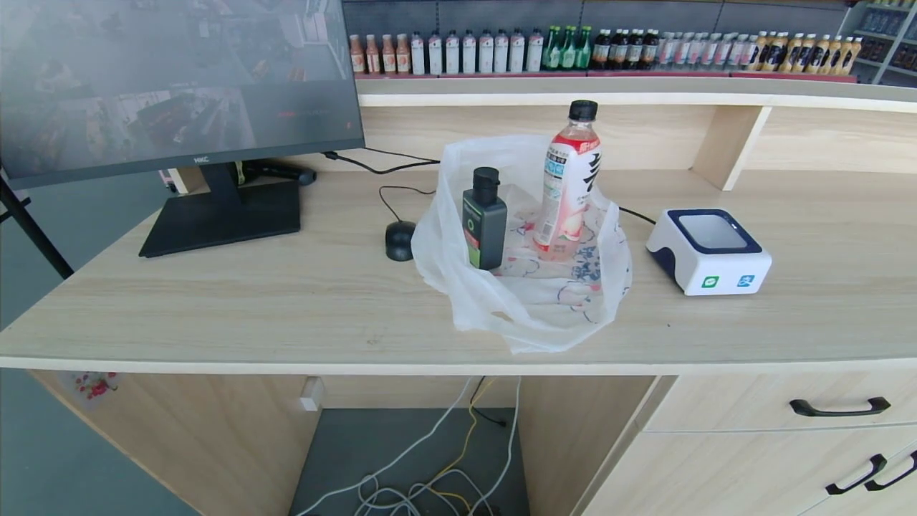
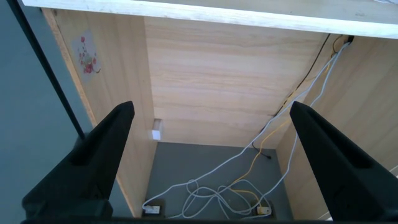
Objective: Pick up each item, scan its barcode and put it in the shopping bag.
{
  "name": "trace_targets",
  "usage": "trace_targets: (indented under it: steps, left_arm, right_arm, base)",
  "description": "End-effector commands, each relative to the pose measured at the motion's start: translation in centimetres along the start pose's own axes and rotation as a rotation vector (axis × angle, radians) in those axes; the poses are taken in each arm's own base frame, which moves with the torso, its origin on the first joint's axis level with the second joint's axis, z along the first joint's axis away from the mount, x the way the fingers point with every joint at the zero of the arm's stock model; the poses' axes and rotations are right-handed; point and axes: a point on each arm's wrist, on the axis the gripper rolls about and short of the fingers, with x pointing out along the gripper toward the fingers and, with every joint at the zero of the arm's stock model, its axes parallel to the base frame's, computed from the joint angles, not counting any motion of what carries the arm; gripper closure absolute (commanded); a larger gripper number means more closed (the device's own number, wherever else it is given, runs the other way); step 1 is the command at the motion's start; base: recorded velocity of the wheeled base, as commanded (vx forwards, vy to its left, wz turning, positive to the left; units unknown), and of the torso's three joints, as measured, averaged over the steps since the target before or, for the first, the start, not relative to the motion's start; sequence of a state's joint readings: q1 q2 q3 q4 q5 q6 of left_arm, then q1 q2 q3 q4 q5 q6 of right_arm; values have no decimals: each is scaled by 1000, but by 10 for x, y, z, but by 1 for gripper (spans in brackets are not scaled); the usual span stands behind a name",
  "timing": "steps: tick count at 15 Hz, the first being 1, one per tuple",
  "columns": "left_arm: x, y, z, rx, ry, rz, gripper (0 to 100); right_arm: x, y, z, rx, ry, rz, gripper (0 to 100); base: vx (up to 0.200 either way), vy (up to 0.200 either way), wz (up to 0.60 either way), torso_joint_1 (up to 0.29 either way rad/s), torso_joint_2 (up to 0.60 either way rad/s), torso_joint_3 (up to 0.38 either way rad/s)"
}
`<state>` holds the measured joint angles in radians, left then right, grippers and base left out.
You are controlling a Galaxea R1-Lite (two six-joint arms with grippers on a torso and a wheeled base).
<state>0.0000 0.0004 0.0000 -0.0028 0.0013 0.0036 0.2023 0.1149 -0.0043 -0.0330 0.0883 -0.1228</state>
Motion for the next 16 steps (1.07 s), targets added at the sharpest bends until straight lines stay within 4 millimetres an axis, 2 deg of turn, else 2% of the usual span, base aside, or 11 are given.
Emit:
trace_targets:
  steps: [1,5,8,10,12,15,16]
  left_arm:
    - [0,0,0,-1,-1,0,0]
    - [0,0,0,-1,-1,0,0]
    - [0,0,0,-2,-1,-1,0]
    - [0,0,0,-2,-1,0,0]
    - [0,0,0,-2,-1,0,0]
    - [0,0,0,-2,-1,0,0]
    - [0,0,0,-2,-1,0,0]
  right_arm:
    - [6,1,1,50,78,-188,0]
    - [3,4,0,22,47,-175,0]
    - [-7,7,-3,-56,-92,-159,0]
    - [-7,7,-3,-56,-91,-160,0]
    - [-8,4,-7,120,-60,-275,0]
    - [-8,4,-7,94,-55,-276,0]
    - [-8,4,-7,107,-59,-276,0]
  base:
    - [0,0,0,0,0,0]
    - [0,0,0,0,0,0]
    - [0,0,0,0,0,0]
    - [0,0,0,0,0,0]
    - [0,0,0,0,0,0]
    - [0,0,0,0,0,0]
    - [-200,0,0,2,2,2]
